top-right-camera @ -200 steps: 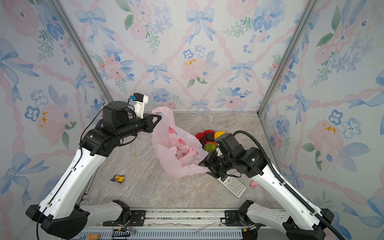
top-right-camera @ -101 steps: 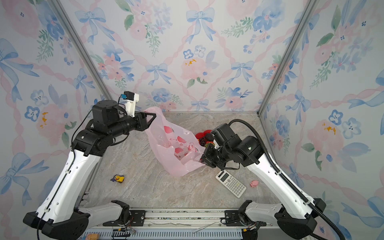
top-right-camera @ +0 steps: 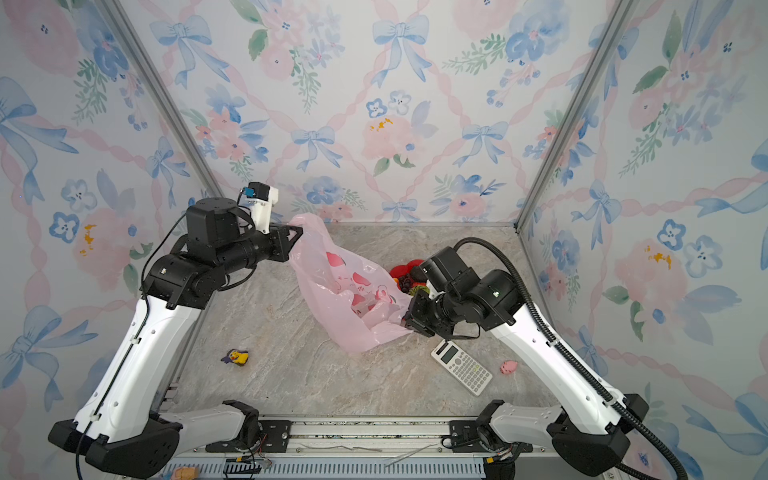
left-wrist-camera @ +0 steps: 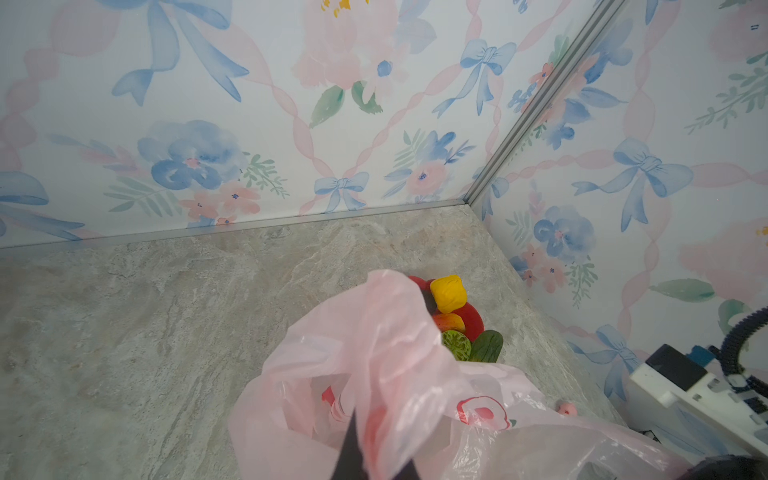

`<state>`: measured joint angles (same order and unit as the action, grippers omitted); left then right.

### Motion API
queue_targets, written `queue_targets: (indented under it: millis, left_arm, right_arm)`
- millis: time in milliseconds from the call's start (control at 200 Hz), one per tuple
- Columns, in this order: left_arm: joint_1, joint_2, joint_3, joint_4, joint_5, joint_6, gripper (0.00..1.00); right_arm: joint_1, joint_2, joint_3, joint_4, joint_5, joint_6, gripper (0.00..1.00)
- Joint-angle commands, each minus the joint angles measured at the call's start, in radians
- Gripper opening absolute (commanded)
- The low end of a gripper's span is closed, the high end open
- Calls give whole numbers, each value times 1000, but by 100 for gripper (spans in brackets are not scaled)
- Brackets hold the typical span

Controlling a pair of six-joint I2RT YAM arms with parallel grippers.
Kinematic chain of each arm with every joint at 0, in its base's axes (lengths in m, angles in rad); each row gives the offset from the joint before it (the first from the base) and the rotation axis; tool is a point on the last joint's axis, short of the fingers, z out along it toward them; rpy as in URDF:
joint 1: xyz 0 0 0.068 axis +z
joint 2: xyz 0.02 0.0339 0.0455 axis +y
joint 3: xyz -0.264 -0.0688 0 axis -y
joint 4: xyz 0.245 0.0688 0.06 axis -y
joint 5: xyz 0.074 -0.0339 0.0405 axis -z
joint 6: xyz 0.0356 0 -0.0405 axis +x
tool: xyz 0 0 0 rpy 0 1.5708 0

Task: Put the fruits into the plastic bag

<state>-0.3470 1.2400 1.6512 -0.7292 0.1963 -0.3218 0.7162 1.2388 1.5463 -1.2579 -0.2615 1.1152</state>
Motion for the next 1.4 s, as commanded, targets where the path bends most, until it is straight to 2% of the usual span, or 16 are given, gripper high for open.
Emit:
queue_targets:
  millis: [0,100,175,275,340,385,420,465,525,620,710,780,910,1070,1205,1395]
  left_arm:
    - [6,-14,-9,-15,-76,-31,0]
    - [21,3,-20,-37,-180,-78,0]
    - [63,52,4,-56,-212,-120,0]
    - [106,150,125,-61,-211,-162,0]
    - [104,218,280,-59,-208,-162,0]
    - [84,256,407,-59,-227,-139,0]
    - [61,282,503,-59,-268,-105,0]
    - [21,305,615,-57,-323,-47,0]
    - [-27,322,723,-50,-382,32,0]
    - [-63,284,734,-19,-423,90,0]
    - [-83,158,524,94,-463,95,0]
    - [-84,5,210,271,-484,93,0]
    - [-64,-177,-283,383,-602,-36,0]
    - [91,-103,-626,202,-305,-289,0]
    - [94,-209,-733,218,-325,-352,0]
    - [102,-234,-668,220,-296,-298,0]
  right_arm:
    - [-66,39,33,78,-39,-66,0]
    - [-142,171,110,242,-103,-137,0]
    - [-182,326,282,321,-116,-232,0]
    - [-202,588,717,262,-62,-410,0]
    - [-206,768,1137,158,-8,-515,0]
    - [-222,856,1374,145,-8,-533,0]
    - [-237,874,1439,204,-17,-522,0]
    - [-252,809,1350,350,-33,-505,0]
    - [-255,637,1053,656,-32,-509,0]
    - [-230,457,779,932,39,-596,0]
    - [-205,444,799,838,49,-718,0]
    - [-183,439,756,760,51,-770,0]
    - [-166,425,420,672,56,-791,0]
    - [-160,519,95,481,-56,-759,0]
    - [-125,431,-13,556,-19,-756,0]
    - [-152,469,116,509,-60,-743,0]
